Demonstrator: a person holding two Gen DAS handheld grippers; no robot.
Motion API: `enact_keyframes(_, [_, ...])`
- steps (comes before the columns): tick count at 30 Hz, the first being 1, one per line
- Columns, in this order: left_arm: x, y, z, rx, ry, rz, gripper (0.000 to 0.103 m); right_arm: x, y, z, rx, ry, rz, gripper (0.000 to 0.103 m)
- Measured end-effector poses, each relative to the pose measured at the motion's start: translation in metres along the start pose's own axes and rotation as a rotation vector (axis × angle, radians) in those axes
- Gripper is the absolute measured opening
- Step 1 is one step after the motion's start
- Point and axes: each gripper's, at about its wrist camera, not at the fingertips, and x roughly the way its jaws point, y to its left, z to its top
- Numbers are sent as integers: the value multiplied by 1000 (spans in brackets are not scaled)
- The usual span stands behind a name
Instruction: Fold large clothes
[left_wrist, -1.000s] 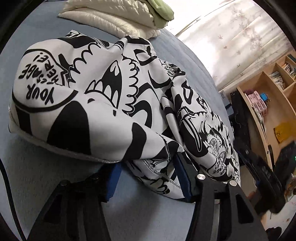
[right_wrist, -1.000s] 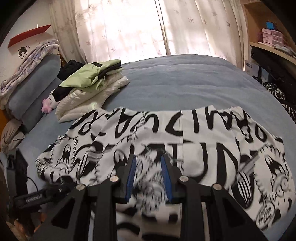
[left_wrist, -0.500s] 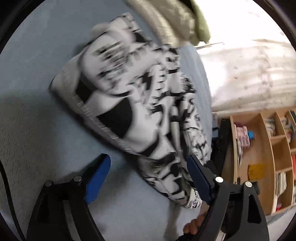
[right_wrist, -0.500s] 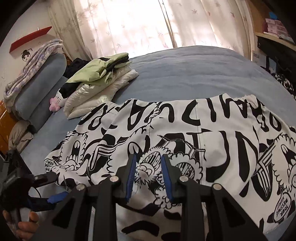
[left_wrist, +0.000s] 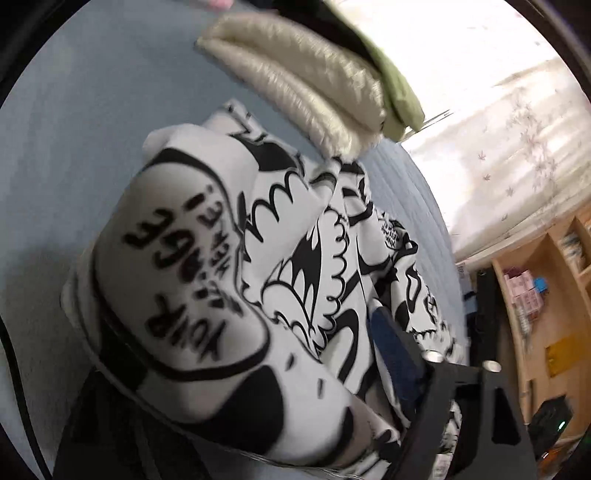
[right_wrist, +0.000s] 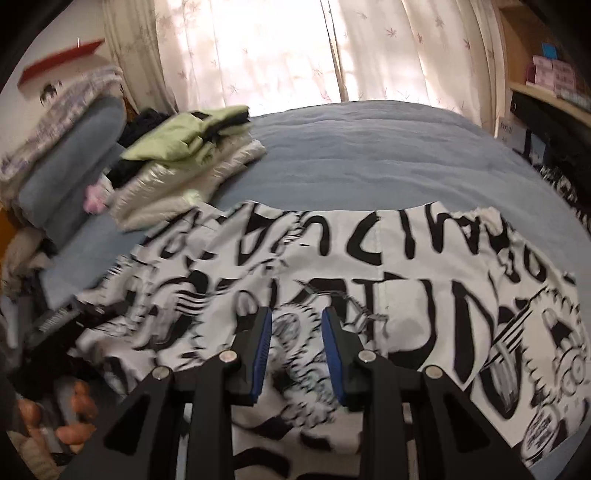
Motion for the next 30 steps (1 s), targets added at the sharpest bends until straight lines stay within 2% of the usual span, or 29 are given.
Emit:
enact_keyframes(1, [-3,-4,1,49,-25,32,41,5,-2,-1,4,15,-9,21])
enact_keyframes(2, [-9,-14,0,134,-63,71,28,11,-4,-2,9,37,-11,18])
enact_keyframes(4, [-22,-32,0,265,-123,95,16,24,-4,-9,-5,83,-13,14])
enact_keyframes(5, [-28,-43,0,326,-150,98,14,31,-2,-16,-21,108,-20,13])
enact_keyframes(7, [-36,-68,-1,421,-195,97,12,36,0,-26,-30,121,-10,13])
enact_keyframes(11, [-53,-132,-8,586,-254,1,10,30,0,-42,-9,100,17,13])
enact_keyframes(16, [-44,-218,-23,726,-245,-135,10,23,-23,-52,122,100,120,13])
enact_keyframes(20, [-31,-273,-56,864,-222,-210,10,7,-52,-59,244,133,236,12])
enact_keyframes(22, [-23,-299,-79,936,-205,-251,10,-10,-75,-63,319,139,260,11])
enact_keyframes(25, [-5,-325,-115,1017,-150,-284,10,-50,-123,-73,439,81,184,11])
enact_keyframes(29, [41,-348,-178,1111,16,-286,10,-117,-205,-95,586,-58,-107,12])
enact_keyframes(30, [51,-349,-190,1134,43,-280,10,-130,-223,-102,624,-84,-154,12])
